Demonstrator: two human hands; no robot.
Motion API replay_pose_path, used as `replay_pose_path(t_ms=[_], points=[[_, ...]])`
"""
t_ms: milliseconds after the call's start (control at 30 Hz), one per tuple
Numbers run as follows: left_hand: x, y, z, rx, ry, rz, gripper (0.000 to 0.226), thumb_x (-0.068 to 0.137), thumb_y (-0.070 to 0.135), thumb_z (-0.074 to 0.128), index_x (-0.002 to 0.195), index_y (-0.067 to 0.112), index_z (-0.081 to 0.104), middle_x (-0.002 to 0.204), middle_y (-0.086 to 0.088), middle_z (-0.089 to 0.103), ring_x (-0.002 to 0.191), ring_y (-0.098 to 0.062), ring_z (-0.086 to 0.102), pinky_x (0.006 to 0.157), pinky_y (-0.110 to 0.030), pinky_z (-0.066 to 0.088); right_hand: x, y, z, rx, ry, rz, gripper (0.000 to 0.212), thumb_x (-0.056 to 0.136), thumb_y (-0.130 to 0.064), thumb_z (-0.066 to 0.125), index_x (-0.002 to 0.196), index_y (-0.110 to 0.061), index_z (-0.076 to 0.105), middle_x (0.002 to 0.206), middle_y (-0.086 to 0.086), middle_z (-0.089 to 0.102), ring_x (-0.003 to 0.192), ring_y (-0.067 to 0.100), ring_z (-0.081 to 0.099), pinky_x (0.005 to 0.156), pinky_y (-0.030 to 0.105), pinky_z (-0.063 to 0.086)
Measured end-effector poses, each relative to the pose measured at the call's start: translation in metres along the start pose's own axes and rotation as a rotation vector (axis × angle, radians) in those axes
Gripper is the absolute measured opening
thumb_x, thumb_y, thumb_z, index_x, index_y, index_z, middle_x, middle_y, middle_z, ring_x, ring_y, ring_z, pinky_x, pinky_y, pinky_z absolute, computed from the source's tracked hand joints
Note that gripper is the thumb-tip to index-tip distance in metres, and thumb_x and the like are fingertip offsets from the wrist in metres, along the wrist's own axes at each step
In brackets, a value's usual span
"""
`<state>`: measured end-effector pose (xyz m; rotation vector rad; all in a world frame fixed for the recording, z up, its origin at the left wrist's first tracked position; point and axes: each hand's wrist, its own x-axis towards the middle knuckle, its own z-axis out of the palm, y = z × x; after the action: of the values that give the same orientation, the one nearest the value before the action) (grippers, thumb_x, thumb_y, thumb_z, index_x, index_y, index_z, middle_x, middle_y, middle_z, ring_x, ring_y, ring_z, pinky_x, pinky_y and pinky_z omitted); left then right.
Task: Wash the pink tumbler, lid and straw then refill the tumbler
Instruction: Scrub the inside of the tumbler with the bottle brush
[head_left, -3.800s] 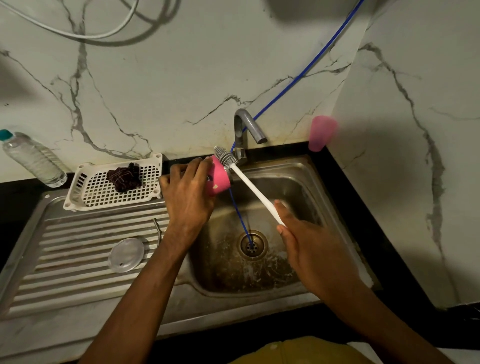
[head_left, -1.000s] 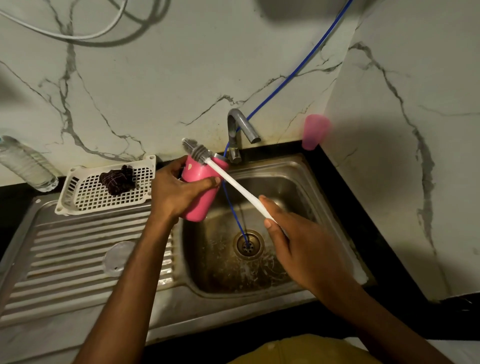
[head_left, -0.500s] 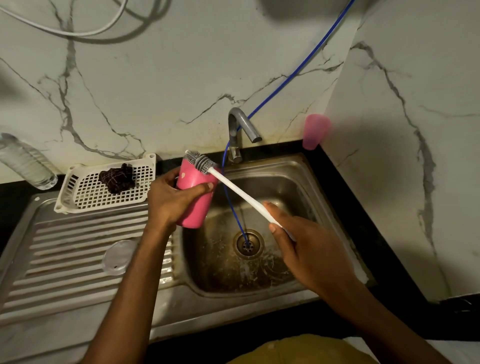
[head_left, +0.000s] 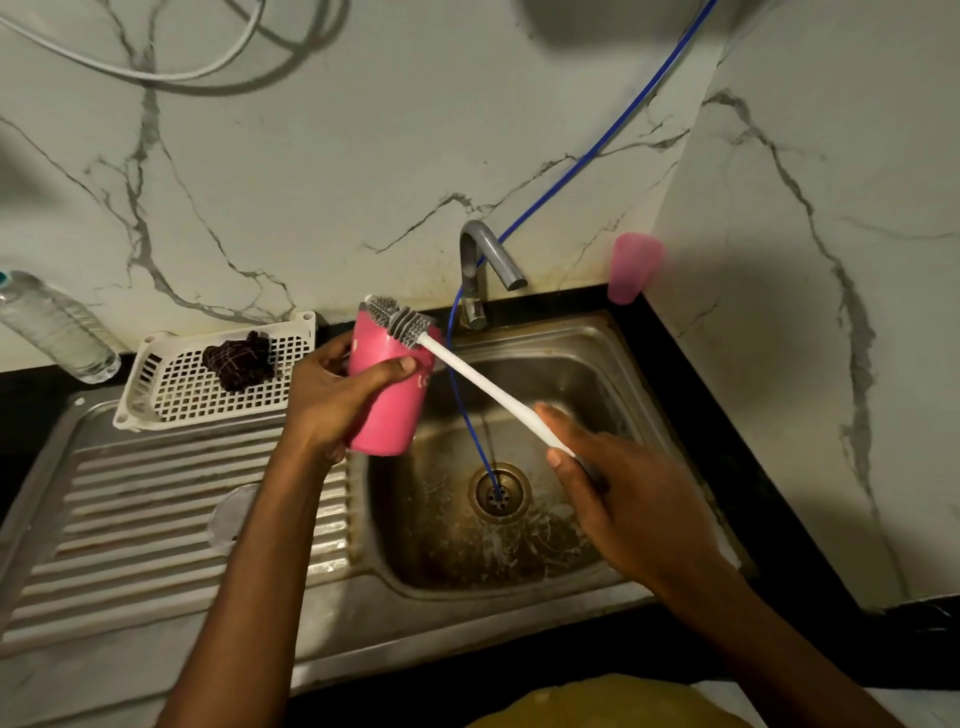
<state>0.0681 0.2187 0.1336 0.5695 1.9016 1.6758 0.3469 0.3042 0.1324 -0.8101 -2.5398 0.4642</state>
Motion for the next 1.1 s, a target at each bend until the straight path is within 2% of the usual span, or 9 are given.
replay_pose_path(t_ms=[167,300,467,600,700,800,867,967,1100], points=[[-0.004,-0.006,0.003,-0.12,-0.084,-0.054,0.07,0.036,0.043,0.087,0.102,0.023,0.07,0.098,0.003,0.076,0.088,-0.021,0.074,0.075,-0.042,0.062,-0.001,0.005,0.0,0.073,0.025,-0.011,0.049,0.102,-0.047,0.038,0.15,-0.039,0.041,0.064,-0.017,0.048,0.053,0.0,0.055,0.05,0.024,0.052],[-0.01,-0.009,0.017,-0.072,-0.124,-0.007,0.074,0.039,0.045,0.087,0.107,0.021,0.071,0.102,0.0,0.076,0.089,-0.022,0.074,0.068,-0.036,0.06,0.004,-0.001,0.002,0.057,0.016,-0.023,0.048,0.102,-0.047,0.038,0.15,-0.041,0.04,0.066,-0.017,0.047,0.055,0.001,0.052,0.052,0.027,0.051],[-0.005,-0.01,0.015,-0.158,-0.131,0.011,0.069,0.041,0.039,0.087,0.105,0.019,0.07,0.104,-0.004,0.074,0.085,-0.021,0.074,0.064,-0.034,0.06,0.004,0.002,-0.001,0.03,0.035,-0.034,0.048,0.102,-0.046,0.04,0.15,-0.042,0.039,0.066,-0.018,0.044,0.054,0.002,0.049,0.049,0.026,0.049],[-0.007,-0.019,0.011,-0.114,-0.151,0.017,0.069,0.04,0.04,0.088,0.104,0.02,0.07,0.103,-0.004,0.075,0.09,-0.024,0.073,0.069,-0.038,0.058,-0.009,0.012,-0.002,0.05,0.042,-0.054,0.047,0.102,-0.048,0.04,0.149,-0.042,0.041,0.064,-0.017,0.044,0.052,0.003,0.049,0.047,0.027,0.049],[-0.006,-0.03,0.0,-0.226,-0.121,-0.063,0.087,0.027,0.048,0.097,0.104,0.016,0.07,0.1,-0.005,0.076,0.086,-0.024,0.073,0.069,-0.039,0.06,-0.016,0.02,-0.005,0.055,0.062,-0.003,0.048,0.101,-0.05,0.041,0.148,-0.044,0.043,0.06,-0.017,0.045,0.051,0.003,0.051,0.046,0.022,0.047],[-0.002,-0.03,-0.017,-0.247,-0.1,-0.046,0.111,0.023,0.056,0.098,0.118,0.008,0.067,0.113,-0.017,0.071,0.088,-0.028,0.073,0.067,-0.041,0.06,-0.021,0.028,-0.007,0.097,0.06,0.029,0.047,0.099,-0.049,0.043,0.146,-0.045,0.045,0.059,-0.019,0.045,0.055,0.006,0.054,0.048,0.019,0.046],[-0.003,-0.029,-0.02,-0.234,-0.117,-0.033,0.11,0.025,0.056,0.098,0.119,0.008,0.066,0.117,-0.019,0.069,0.09,-0.029,0.072,0.066,-0.039,0.06,-0.022,0.025,-0.004,0.115,0.056,0.025,0.047,0.099,-0.049,0.044,0.146,-0.043,0.046,0.06,-0.02,0.045,0.055,0.006,0.054,0.048,0.02,0.046],[-0.005,-0.027,-0.019,-0.252,-0.14,-0.05,0.092,0.036,0.046,0.096,0.116,0.013,0.066,0.123,-0.02,0.067,0.096,-0.031,0.071,0.069,-0.042,0.06,-0.018,0.016,0.0,0.149,0.072,-0.008,0.047,0.1,-0.046,0.046,0.147,-0.039,0.047,0.061,-0.021,0.044,0.053,0.005,0.052,0.048,0.02,0.045],[-0.007,-0.022,-0.009,-0.259,-0.133,-0.022,0.103,0.034,0.052,0.097,0.12,0.007,0.063,0.123,-0.021,0.066,0.097,-0.032,0.07,0.071,-0.042,0.061,-0.01,0.011,0.002,0.106,0.099,-0.046,0.047,0.101,-0.046,0.044,0.148,-0.039,0.045,0.061,-0.019,0.041,0.052,0.004,0.049,0.049,0.021,0.045]])
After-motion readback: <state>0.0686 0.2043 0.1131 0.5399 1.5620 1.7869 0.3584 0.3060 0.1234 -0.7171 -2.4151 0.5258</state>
